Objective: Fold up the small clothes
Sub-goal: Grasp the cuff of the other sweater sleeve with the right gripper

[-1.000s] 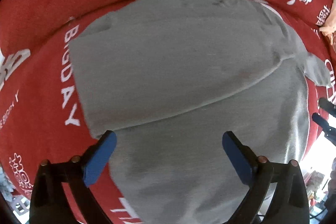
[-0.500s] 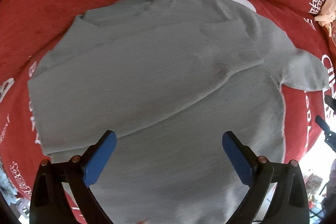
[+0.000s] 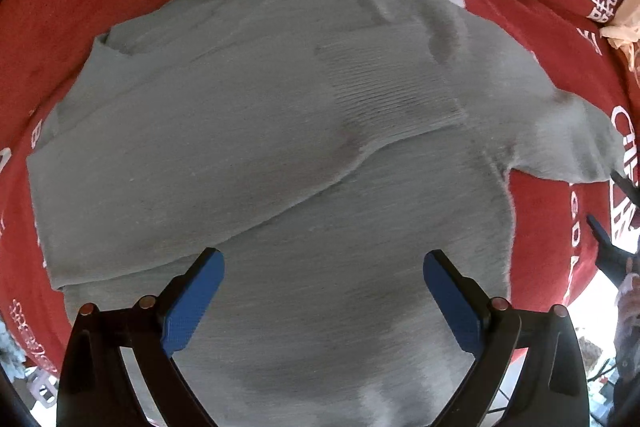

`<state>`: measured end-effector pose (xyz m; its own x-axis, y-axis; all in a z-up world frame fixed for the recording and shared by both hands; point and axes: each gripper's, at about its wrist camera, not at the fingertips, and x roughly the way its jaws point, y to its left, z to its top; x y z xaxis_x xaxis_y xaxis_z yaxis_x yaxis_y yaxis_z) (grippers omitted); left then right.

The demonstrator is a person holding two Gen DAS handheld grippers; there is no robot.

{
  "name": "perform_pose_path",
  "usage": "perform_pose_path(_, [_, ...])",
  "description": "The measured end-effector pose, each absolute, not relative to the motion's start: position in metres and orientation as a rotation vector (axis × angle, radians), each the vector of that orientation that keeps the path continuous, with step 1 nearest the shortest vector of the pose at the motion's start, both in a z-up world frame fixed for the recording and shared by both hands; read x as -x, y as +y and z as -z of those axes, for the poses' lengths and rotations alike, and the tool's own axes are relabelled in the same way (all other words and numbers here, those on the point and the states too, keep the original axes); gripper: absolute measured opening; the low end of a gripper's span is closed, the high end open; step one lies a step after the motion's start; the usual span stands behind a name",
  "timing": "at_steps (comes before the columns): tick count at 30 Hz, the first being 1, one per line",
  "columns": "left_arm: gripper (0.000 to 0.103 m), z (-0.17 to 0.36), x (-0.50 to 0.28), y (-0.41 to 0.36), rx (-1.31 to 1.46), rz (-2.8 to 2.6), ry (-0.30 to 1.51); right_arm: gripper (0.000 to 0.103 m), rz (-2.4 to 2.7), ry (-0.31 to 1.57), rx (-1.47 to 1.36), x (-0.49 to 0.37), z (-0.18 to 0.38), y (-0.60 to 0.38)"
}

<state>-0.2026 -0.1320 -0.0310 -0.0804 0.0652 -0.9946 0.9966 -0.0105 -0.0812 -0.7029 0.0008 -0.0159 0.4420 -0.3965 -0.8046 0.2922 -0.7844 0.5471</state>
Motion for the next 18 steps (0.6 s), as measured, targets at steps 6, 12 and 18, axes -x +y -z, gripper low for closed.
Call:
perform_pose_path(6, [0.101,0.040,0.237,-0.144,-1.234,1.274,1.319,0.074,1.374,-0.143,-2.037,0.712,0.032,-0.018])
perform_pose_path(12, [0.101,0.047,0.258,-0.150,-1.224,1.294,1.328,0.074,1.328,-0.220,-2.010,0.714,0.039,-0.039])
perform_pose_path(18, [0.101,0.039,0.249,-0.133,-1.164,1.305,1.337,0.006,1.230,-0.340,-2.030,0.713,0.045,-0.051])
